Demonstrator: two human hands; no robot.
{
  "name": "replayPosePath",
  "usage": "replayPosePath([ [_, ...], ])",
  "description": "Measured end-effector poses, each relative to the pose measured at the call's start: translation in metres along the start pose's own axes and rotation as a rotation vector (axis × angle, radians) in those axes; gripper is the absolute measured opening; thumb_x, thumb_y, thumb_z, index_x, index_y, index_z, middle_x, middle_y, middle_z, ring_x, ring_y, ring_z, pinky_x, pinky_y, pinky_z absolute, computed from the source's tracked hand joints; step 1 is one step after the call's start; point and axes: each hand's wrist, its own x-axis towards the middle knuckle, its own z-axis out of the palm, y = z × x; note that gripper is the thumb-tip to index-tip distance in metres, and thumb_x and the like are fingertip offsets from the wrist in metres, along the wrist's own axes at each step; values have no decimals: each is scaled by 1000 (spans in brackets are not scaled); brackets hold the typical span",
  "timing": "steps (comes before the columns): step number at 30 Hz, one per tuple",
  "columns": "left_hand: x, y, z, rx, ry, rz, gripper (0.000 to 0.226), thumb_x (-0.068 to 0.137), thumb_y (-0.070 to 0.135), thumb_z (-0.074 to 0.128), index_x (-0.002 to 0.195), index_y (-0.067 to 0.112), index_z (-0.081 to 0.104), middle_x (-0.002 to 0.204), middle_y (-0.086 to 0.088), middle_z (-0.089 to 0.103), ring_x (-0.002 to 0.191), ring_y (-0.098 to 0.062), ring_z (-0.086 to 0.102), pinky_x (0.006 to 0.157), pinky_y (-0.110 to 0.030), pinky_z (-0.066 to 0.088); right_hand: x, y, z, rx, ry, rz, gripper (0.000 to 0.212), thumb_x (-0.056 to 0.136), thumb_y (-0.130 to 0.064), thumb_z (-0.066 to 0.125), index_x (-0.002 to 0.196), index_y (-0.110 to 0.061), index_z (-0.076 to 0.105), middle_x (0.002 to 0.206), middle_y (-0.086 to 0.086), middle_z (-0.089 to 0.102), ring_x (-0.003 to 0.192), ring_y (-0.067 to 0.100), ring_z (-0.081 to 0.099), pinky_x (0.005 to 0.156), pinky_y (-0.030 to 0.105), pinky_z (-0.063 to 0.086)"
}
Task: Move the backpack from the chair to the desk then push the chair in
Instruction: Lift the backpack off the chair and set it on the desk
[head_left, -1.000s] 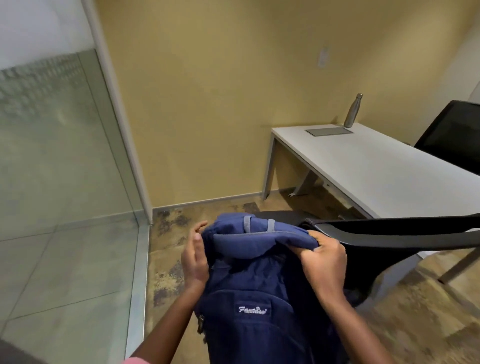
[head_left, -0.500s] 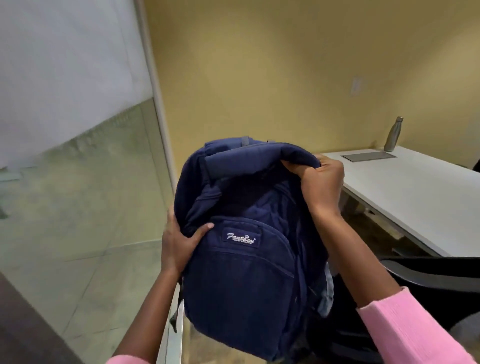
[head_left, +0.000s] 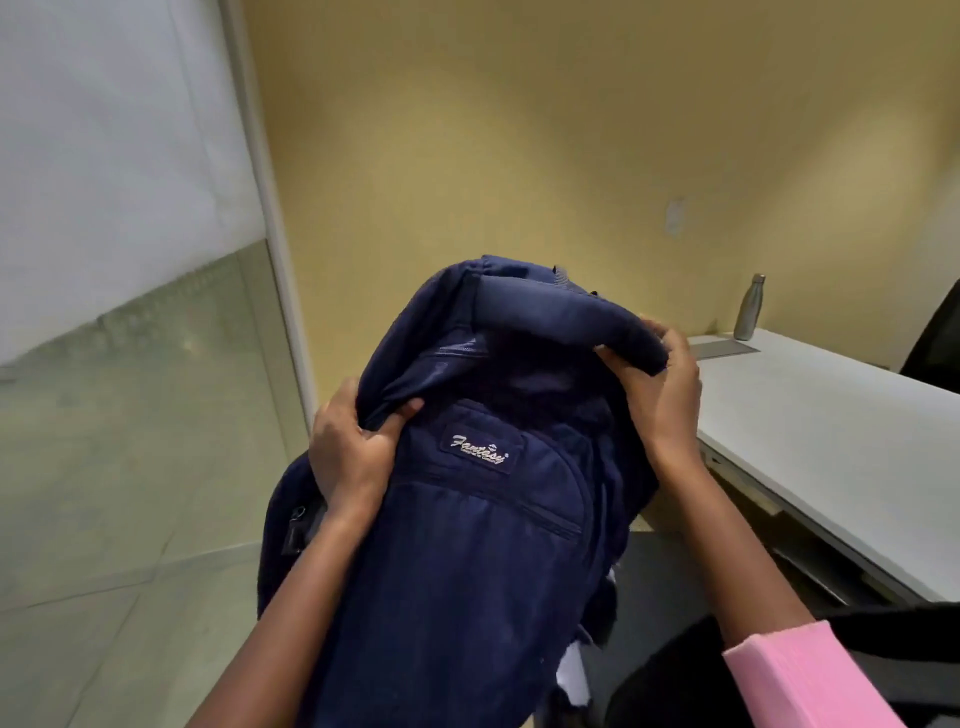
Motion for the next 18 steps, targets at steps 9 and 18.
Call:
replayPosePath([
  [9, 66, 7, 51, -8, 67, -9, 41, 70, 38, 75, 91, 7, 59, 80, -20, 65, 76, -35, 57, 69, -43, 45, 13, 118, 37, 315, -414, 505, 77, 52, -40, 82, 117, -33, 40, 127, -1, 51, 98, 4, 54, 74, 20, 46],
  [18, 117, -38, 108, -91, 163, -105, 37, 71, 34, 75, 90, 8, 58, 87, -18, 67, 83, -37, 59, 70, -41, 45, 93, 160, 103, 354, -232, 401, 54, 70, -14, 76, 110, -32, 44, 101, -17, 57, 90, 1, 56, 64, 14, 50],
])
